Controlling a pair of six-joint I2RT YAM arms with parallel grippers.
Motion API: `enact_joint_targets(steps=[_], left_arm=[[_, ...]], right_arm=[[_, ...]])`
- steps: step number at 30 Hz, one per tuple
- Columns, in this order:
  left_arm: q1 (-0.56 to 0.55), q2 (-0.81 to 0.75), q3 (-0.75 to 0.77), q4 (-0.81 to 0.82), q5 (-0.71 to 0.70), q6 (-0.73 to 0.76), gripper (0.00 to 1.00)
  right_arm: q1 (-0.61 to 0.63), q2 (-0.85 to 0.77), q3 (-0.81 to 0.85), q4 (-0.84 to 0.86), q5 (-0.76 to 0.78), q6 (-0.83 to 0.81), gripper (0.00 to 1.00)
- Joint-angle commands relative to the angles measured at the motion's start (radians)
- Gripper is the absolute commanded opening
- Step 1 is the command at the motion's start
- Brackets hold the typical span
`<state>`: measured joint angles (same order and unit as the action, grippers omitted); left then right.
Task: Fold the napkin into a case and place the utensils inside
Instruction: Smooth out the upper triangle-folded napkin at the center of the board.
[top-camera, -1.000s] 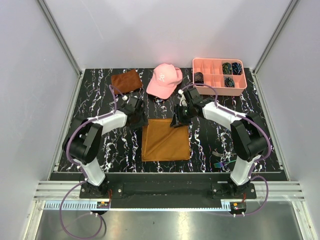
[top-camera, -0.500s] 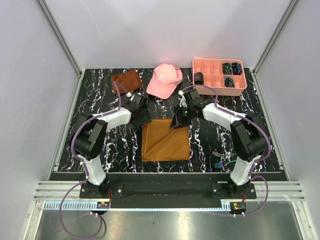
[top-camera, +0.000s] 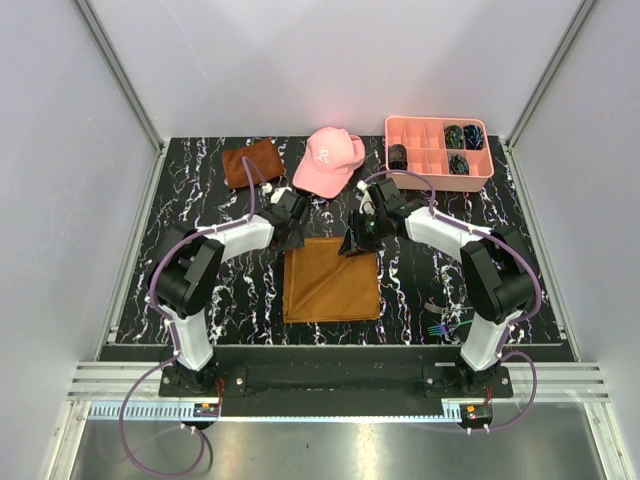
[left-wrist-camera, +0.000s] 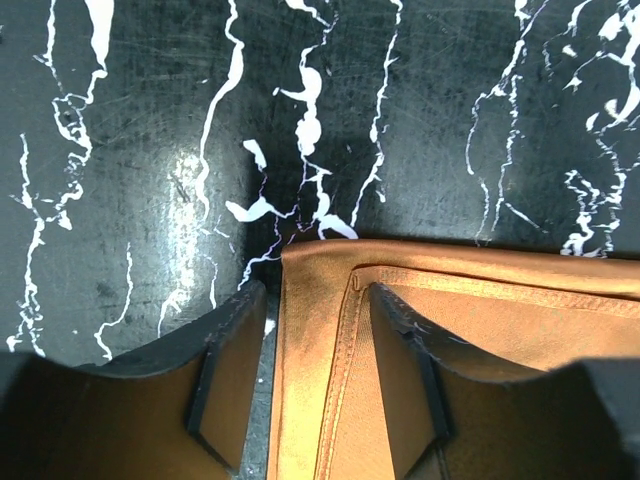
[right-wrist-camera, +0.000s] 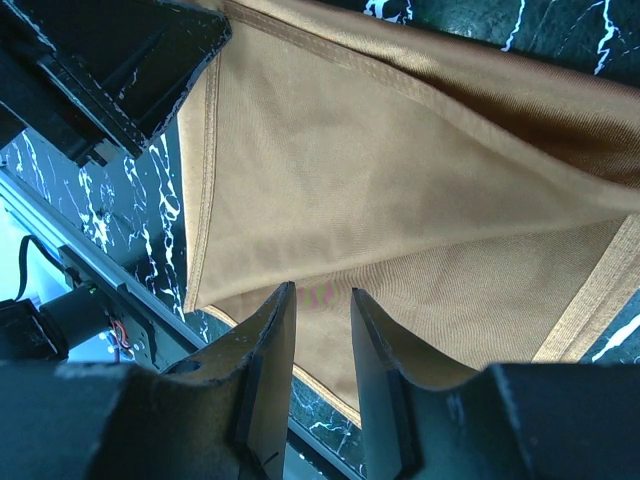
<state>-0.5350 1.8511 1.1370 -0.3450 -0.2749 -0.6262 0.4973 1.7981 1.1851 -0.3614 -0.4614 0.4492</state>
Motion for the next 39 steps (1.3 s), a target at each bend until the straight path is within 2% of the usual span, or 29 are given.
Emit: enact_joint_targets(steps=[1, 11, 16, 26, 31, 39], left_arm=[[-0.003, 0.02, -0.008, -0.048, -0.058, 0.01, 0.49], [-0.002, -0.107, -0.074, 0.02, -0.05, 0.008, 0.39], [0.006, -0.09, -0.071, 0.024, -0.044, 0.011, 0.32], [0.041, -0.093, -0.065, 0.046, 0.005, 0.037, 0.23], [0.043, -0.075, -0.052, 0.052, 0.045, 0.046, 0.2], [0.044, -0.058, -0.045, 0.057, 0.065, 0.045, 0.2]], right_arm=[[0.001, -0.029, -0.002, 0.035, -0.019, 0.003, 0.38], [0.041, 0.014, 0.013, 0.053, -0.025, 0.017, 0.38], [0.067, 0.026, 0.024, 0.053, -0.025, 0.025, 0.38], [0.222, 0.07, 0.074, 0.027, 0.089, 0.045, 0.38], [0.287, 0.125, 0.09, 0.136, -0.049, 0.149, 0.32], [0.345, 0.162, 0.015, 0.338, -0.148, 0.286, 0.22]])
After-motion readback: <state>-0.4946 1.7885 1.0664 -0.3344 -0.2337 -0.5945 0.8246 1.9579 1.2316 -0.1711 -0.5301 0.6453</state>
